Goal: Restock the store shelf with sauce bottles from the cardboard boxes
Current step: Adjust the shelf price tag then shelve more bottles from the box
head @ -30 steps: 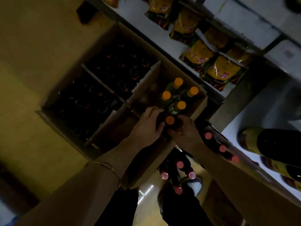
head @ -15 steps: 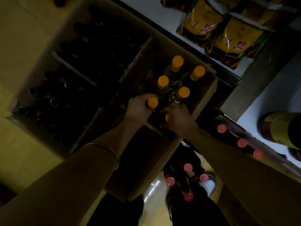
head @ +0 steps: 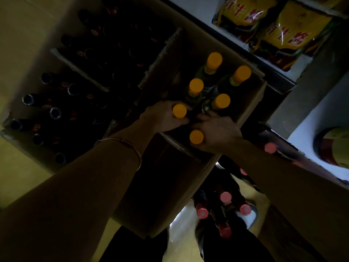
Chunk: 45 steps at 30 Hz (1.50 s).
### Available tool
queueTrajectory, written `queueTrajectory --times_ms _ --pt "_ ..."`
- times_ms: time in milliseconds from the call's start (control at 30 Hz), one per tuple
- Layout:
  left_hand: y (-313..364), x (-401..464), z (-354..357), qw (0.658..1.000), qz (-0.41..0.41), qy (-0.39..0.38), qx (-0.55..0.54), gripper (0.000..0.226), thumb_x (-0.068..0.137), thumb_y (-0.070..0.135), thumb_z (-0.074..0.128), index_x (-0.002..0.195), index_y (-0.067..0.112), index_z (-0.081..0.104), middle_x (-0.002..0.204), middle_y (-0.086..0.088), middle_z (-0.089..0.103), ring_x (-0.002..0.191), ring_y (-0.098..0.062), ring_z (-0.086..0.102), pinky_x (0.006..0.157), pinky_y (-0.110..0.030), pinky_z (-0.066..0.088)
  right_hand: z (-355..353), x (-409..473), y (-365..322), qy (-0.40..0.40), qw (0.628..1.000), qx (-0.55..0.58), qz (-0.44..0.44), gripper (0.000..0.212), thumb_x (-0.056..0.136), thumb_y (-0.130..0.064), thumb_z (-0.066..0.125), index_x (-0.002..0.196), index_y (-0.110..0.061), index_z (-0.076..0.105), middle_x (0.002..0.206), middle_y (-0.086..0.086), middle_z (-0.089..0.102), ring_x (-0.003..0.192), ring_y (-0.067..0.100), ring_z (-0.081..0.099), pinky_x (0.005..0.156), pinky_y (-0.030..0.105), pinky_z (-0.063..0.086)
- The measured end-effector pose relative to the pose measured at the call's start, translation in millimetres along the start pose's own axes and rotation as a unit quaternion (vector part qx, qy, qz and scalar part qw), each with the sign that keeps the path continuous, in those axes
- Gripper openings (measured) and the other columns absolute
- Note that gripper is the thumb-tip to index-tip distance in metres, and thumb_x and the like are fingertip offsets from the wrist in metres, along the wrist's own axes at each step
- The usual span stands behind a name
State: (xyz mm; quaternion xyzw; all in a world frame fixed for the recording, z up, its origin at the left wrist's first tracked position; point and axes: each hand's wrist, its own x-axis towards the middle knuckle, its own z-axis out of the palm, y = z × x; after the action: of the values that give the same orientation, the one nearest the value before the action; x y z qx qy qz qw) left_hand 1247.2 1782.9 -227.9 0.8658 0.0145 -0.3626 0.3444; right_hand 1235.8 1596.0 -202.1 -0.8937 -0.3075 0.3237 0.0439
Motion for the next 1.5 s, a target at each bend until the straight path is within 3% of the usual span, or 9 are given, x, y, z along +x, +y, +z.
queueTrajectory --times_ms 133,267,433,633,833,967,1100,1267,1500 --pt "6.3 -9.2 1.4 1.000 -0.001 0.028 -0.006 0.024 0.082 0.053 0.068 0.103 0.043 0.063 0.125 0.012 0.063 0.117 -0.013 0.056 0.097 -0.041 0.047 2.8 -2.0 3.5 0.025 0.999 0.047 -0.006 0.044 0.090 -0.053 0.054 0.130 -0.035 0.054 0.131 -0.008 0.056 0.122 0.021 0.047 0.078 0.030 0.041" --pt "16.0 -28.3 0.8 0.994 0.004 0.036 -0.100 0.014 0.083 0.036 0.073 0.093 0.033 0.064 0.140 0.006 0.053 0.129 -0.015 0.049 0.106 -0.042 0.040 -1.4 -15.0 -0.6 0.071 0.980 0.182 0.034 0.038 0.086 -0.050 0.063 0.119 -0.032 0.063 0.111 -0.004 0.068 0.107 0.019 0.060 0.076 0.032 0.049" --pt "46.2 -66.6 -8.2 0.975 0.022 0.073 -0.208 0.014 0.082 0.017 0.075 0.086 0.013 0.063 0.130 -0.002 0.060 0.122 -0.010 0.052 0.096 -0.021 0.040 -23.6 -53.9 -11.4 0.152 0.919 0.362 0.048 0.028 0.083 -0.029 0.072 0.107 -0.015 0.073 0.098 0.004 0.074 0.094 0.023 0.066 0.078 0.036 0.052" --pt "104.0 -123.2 -46.4 0.958 0.045 0.165 -0.232 0.026 0.086 0.029 0.071 0.088 0.003 0.069 0.086 0.005 0.067 0.079 0.010 0.059 0.072 -0.005 0.043 -87.2 -96.5 -39.1 0.246 0.812 0.516 0.116 0.007 0.086 -0.013 0.070 0.090 -0.019 0.072 0.095 0.003 0.072 0.087 0.008 0.064 0.076 0.021 0.053" --pt "185.7 -190.5 -108.7 0.921 0.107 0.251 -0.277 0.017 0.092 0.024 0.064 0.089 0.008 0.070 0.075 0.011 0.068 0.075 0.003 0.067 0.063 -0.008 0.048 -183.0 -139.0 -67.2 0.355 0.774 0.514 0.103 0.043 0.088 -0.025 0.070 0.069 0.012 0.056 0.066 0.021 0.063 0.062 0.024 0.061 0.060 0.032 0.049" --pt "227.7 -244.9 -140.2 0.919 0.126 0.267 -0.263 0.023 0.090 0.027 0.066 0.067 0.022 0.065 0.075 0.001 0.071 0.075 -0.009 0.069 0.064 -0.016 0.054 -251.6 -183.9 -90.1 0.411 0.747 0.516 0.076 0.038 0.089 -0.020 0.069 0.066 0.009 0.061 0.065 0.018 0.066 0.062 0.024 0.063 0.061 0.033 0.051" --pt "271.7 -309.2 -170.0 0.909 0.174 0.296 -0.235 0.030 0.087 0.026 0.068 0.063 0.007 0.066 0.062 0.000 0.068 0.060 -0.017 0.067 0.061 -0.036 0.056 -321.6 -247.3 -113.6 0.428 0.743 0.513 0.043 0.031 0.090 -0.017 0.068 0.060 -0.012 0.065 0.061 -0.011 0.069 0.059 0.008 0.065 0.061 0.018 0.051" --pt "334.4 -393.5 -210.4 0.892 0.236 0.331 -0.199 0.031 0.084 0.029 0.065 0.055 0.018 0.063 0.056 -0.010 0.066 0.055 -0.019 0.065 0.059 -0.037 0.055 -400.6 -333.0 -150.0 0.449 0.756 0.476 -0.030 0.036 0.086 -0.020 0.066 0.054 -0.004 0.061 0.058 0.010 0.066 0.058 0.020 0.064 0.059 0.030 0.052" --pt "427.9 -487.3 -254.4 0.851 0.318 0.378 -0.180 0.030 0.081 0.031 0.065 0.051 0.025 0.066 0.057 -0.001 0.069 0.057 -0.014 0.068 0.064 -0.039 0.057 -474.6 -434.6 -189.6 0.470 0.754 0.455 -0.052 0.038 0.086 -0.017 0.069 0.048 -0.016 0.061 0.057 0.005 0.067 0.057 0.019 0.065 0.059 0.027 0.051"
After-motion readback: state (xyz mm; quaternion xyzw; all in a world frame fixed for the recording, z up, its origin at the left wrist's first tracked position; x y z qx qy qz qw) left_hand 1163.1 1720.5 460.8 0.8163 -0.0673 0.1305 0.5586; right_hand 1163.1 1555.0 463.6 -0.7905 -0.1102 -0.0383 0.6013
